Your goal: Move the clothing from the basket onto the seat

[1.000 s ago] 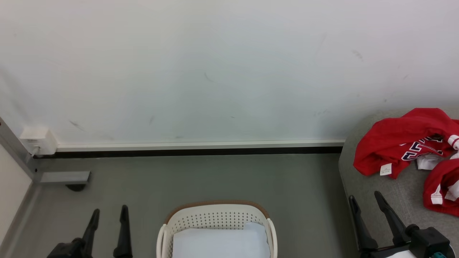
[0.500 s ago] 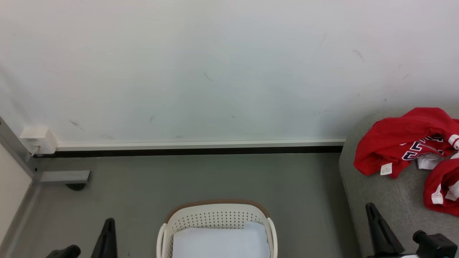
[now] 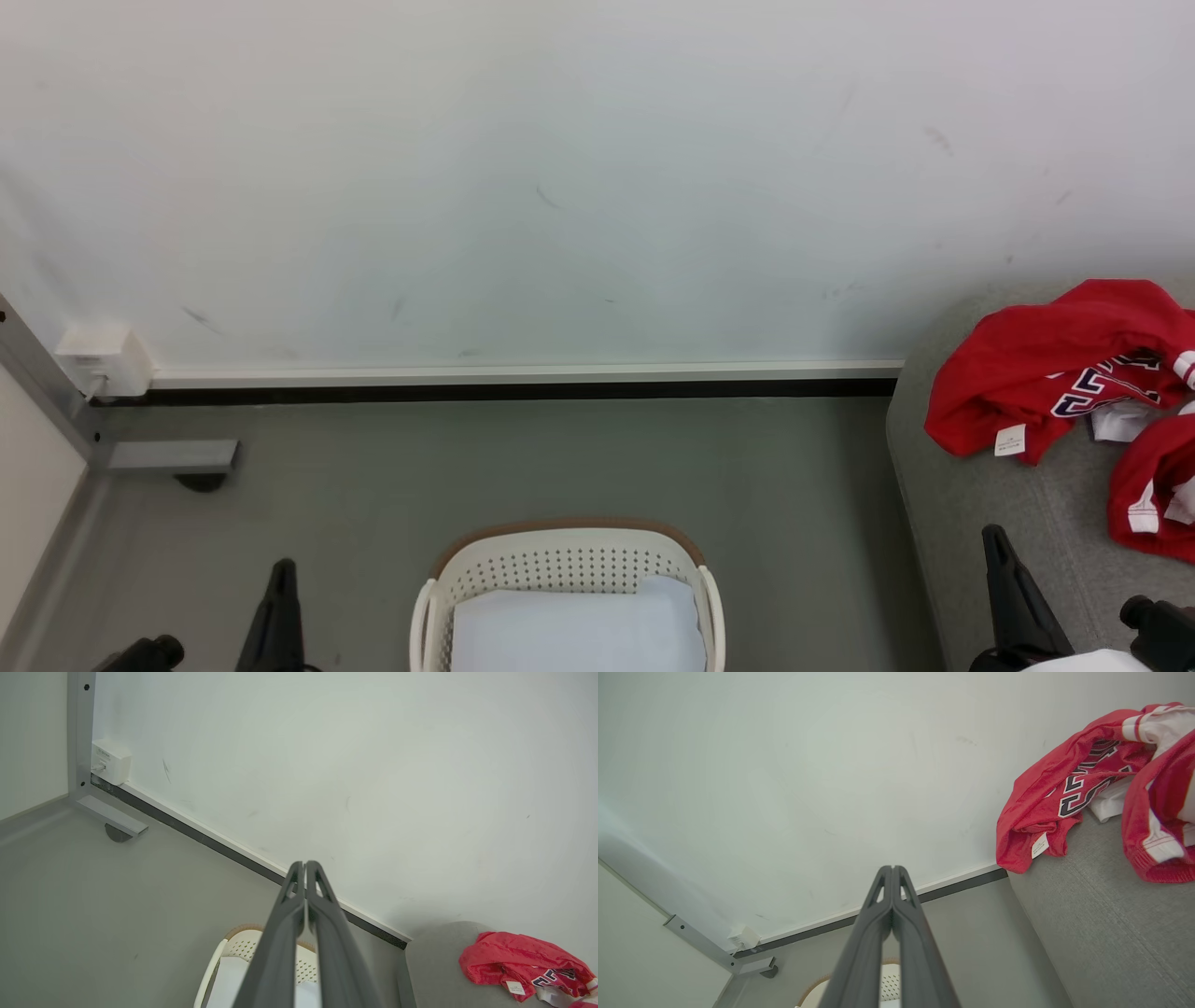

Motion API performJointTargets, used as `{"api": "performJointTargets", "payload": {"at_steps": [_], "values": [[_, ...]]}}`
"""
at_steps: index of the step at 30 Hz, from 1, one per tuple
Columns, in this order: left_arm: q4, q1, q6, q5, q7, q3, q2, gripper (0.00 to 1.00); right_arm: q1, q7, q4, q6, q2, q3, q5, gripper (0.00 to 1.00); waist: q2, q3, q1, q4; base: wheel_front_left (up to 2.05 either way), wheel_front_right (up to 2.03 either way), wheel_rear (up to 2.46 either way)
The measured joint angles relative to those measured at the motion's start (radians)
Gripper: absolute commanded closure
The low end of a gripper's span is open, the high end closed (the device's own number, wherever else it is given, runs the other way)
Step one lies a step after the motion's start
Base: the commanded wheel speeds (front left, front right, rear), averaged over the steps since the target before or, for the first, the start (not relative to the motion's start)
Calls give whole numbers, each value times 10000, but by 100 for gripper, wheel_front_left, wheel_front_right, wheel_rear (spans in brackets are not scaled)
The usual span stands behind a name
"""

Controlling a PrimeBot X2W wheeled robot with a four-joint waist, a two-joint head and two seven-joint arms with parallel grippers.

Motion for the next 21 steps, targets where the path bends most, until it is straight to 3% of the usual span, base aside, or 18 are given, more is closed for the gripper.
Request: {"api": "performJointTargets", "payload": {"at_steps": [21], "values": [[-36,-274,-123,-3022,771,27,6,100,-140,754,-40,0,151,-598,2656,100,0,57,0,75,0,0,0]]}}
